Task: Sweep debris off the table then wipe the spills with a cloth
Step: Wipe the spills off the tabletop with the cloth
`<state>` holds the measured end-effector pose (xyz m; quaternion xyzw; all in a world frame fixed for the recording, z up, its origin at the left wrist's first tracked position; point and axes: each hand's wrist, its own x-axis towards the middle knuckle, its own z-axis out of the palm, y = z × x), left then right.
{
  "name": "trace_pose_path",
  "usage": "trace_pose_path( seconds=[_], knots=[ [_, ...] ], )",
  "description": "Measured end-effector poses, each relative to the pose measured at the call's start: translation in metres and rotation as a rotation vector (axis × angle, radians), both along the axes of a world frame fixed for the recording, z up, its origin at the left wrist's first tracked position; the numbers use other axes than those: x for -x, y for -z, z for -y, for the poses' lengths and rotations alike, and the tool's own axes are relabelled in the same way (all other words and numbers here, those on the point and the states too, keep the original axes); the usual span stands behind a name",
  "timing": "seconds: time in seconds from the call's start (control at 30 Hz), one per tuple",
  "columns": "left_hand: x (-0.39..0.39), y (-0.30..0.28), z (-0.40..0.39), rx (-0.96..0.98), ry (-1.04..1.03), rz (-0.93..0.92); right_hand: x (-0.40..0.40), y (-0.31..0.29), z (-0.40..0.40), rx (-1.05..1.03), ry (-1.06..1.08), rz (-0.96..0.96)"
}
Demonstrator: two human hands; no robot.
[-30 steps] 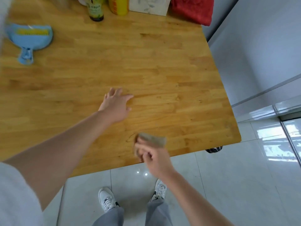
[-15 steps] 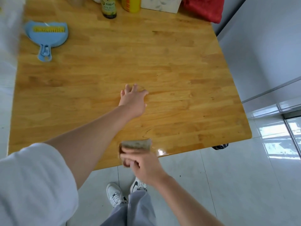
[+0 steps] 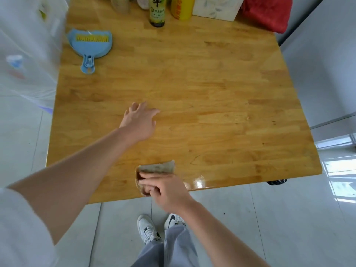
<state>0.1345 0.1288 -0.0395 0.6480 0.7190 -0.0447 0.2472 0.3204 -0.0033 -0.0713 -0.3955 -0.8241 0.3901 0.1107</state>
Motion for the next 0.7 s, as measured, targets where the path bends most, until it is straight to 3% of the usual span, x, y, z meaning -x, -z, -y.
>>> trace_pose_path(
  seconds=[0.03, 0.1, 0.23, 0.27, 0.3, 0.37, 0.47, 0.53, 0.6, 0.7],
  knots=[
    [0.0, 0.001, -0.001, 0.006, 0.018, -0.004, -0.01, -0.001, -0.002, 0.069, -0.07, 0.023],
    [0.005, 0.001, -0.005, 0.059, 0.038, 0.018, -0.044, -0.005, -0.03, 0.116, 0.044, 0.057],
    [0.007, -0.006, -0.009, 0.113, 0.039, 0.055, -0.098, -0.023, -0.105, 0.138, 0.937, 0.018],
    [0.005, -0.007, -0.008, 0.115, 0.034, 0.059, -0.089, -0.022, -0.109, 0.092, 1.032, 0.035],
    [0.005, -0.008, -0.007, 0.113, 0.023, 0.064, -0.07, -0.02, -0.107, -0.014, 0.978, 0.062],
    [0.003, -0.011, -0.006, 0.118, 0.012, 0.07, -0.019, -0.016, -0.08, -0.114, 0.651, -0.038],
    [0.004, -0.014, -0.008, 0.135, 0.006, 0.075, 0.028, -0.006, -0.02, -0.046, 0.103, 0.029],
    [0.004, -0.014, -0.008, 0.14, 0.003, 0.068, 0.012, -0.001, -0.011, -0.008, -0.055, 0.056],
    [0.001, -0.012, -0.008, 0.124, -0.001, 0.044, -0.034, -0.005, -0.028, 0.045, 0.104, 0.04],
    [-0.009, -0.008, -0.004, 0.089, -0.014, -0.008, -0.119, -0.011, -0.066, -0.022, 0.743, 0.004]
  ],
)
